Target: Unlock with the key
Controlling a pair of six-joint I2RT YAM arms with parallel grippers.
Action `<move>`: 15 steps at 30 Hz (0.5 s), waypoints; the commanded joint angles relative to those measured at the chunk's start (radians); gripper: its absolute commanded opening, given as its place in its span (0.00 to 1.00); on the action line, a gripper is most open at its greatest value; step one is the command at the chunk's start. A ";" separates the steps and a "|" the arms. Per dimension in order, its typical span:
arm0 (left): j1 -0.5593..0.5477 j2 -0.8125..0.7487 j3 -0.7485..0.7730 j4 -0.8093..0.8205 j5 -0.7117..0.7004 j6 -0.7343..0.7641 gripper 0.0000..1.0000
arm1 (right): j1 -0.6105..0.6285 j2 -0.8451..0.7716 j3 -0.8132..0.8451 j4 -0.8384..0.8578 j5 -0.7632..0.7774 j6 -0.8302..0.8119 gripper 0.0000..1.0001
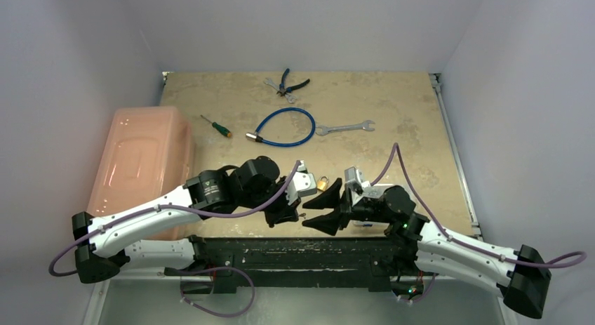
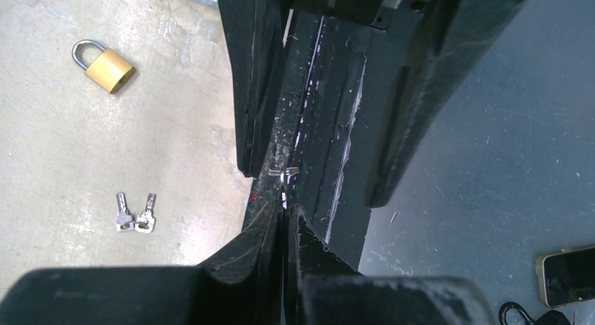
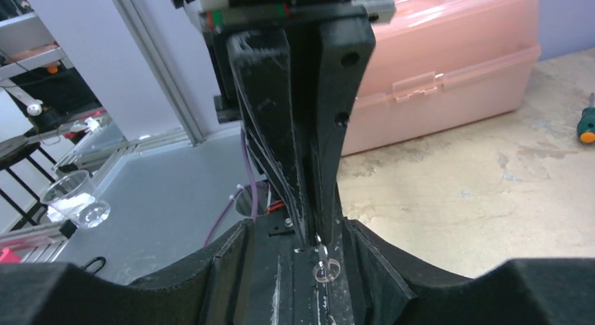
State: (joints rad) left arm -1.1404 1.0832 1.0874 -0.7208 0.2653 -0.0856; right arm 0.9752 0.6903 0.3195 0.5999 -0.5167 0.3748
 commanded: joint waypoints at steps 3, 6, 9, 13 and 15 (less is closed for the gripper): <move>-0.002 -0.044 0.034 0.016 0.022 0.018 0.00 | 0.019 0.042 0.003 0.050 0.016 -0.064 0.52; -0.002 -0.054 0.024 0.022 0.018 0.019 0.00 | 0.020 0.042 -0.009 0.057 0.056 -0.077 0.47; -0.002 -0.064 0.019 0.027 0.018 0.018 0.00 | 0.020 0.040 -0.013 0.057 0.093 -0.089 0.43; -0.002 -0.074 0.015 0.035 0.016 0.015 0.00 | 0.020 0.051 -0.007 0.061 0.084 -0.081 0.39; -0.002 -0.079 0.010 0.044 0.014 0.014 0.00 | 0.020 0.059 -0.004 0.049 0.084 -0.087 0.38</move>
State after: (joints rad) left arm -1.1404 1.0309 1.0874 -0.7193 0.2672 -0.0849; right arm 0.9901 0.7387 0.3180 0.6106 -0.4587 0.3157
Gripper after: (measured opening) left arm 0.041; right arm 0.388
